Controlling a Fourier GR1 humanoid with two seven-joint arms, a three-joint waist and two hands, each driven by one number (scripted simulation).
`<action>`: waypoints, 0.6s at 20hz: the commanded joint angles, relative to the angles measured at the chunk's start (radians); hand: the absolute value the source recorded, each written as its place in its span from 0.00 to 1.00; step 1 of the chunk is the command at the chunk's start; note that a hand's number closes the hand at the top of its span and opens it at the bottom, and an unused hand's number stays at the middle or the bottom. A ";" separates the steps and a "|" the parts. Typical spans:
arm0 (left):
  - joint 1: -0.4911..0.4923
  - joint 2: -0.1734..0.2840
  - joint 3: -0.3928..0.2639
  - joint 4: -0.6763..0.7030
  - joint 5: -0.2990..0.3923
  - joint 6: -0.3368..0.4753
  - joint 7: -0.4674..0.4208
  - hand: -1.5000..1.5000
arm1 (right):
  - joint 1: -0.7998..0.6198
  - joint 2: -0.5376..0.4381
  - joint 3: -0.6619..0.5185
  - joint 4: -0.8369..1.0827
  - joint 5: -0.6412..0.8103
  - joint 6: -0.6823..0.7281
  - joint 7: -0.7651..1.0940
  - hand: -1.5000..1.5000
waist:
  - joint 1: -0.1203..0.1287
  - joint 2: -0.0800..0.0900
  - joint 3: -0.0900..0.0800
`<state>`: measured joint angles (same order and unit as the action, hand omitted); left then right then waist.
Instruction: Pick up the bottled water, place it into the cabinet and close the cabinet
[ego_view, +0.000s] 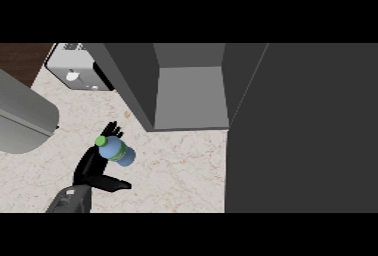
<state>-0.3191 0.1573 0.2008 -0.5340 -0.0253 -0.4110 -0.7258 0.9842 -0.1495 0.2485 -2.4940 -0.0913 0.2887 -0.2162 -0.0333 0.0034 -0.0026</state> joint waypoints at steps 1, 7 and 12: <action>-0.036 0.010 0.019 0.083 0.017 -0.063 -0.074 0.00 | 0.033 0.005 0.028 -0.163 -0.031 -0.025 0.083 0.00 | 0.009 0.000 0.000; -0.115 0.003 0.067 0.210 0.046 -0.041 -0.119 1.00 | 0.030 -0.006 0.007 -0.100 -0.035 0.004 0.028 0.00 | -0.001 0.002 -0.001; -0.150 -0.049 0.078 0.248 0.073 -0.063 -0.118 1.00 | 0.004 -0.019 -0.035 -0.063 -0.079 0.017 0.019 0.00 | 0.000 0.004 0.000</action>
<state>-0.4234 0.1302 0.2591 -0.3325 0.0232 -0.4069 -0.8016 0.9807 -0.1504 0.2449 -2.4887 -0.0845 0.2923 -0.2246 -0.0321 0.0063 -0.0030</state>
